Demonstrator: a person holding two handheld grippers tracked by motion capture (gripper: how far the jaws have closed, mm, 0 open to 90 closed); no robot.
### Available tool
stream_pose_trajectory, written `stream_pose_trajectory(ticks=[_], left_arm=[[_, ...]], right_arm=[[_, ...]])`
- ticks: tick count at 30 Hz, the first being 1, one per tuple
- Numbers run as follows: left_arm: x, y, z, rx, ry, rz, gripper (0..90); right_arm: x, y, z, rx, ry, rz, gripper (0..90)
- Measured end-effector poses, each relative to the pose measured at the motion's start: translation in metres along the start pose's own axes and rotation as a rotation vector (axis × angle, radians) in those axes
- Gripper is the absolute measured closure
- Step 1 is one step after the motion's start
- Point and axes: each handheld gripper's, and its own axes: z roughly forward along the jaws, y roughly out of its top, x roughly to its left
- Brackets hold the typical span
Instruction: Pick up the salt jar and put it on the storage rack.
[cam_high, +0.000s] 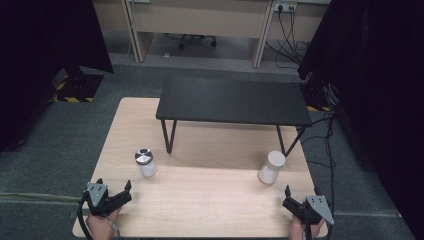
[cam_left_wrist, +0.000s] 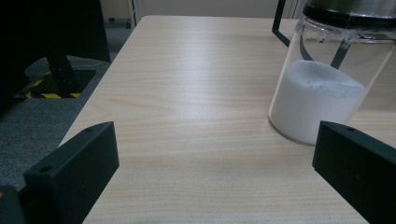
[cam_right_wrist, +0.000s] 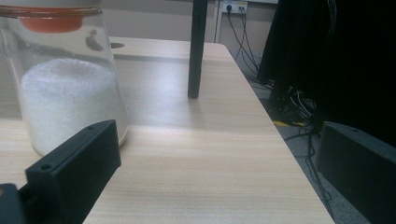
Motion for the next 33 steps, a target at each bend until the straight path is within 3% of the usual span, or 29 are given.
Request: stream_pose_trajectory(ticks=[18,33], left_arm=[[0.0014,0.0038,0.0013,0.017,-0.017,0.002,0.0],[-0.0045,0.0071,-0.0026,0.008,-0.061,0.013,0.0]], right_arm=[[-0.0006,-0.0032,-0.0019,-0.019,0.004,-0.005,0.3],[-0.0025,-0.0054,-0.0029,-0.033,0.008,0.008,0.3]])
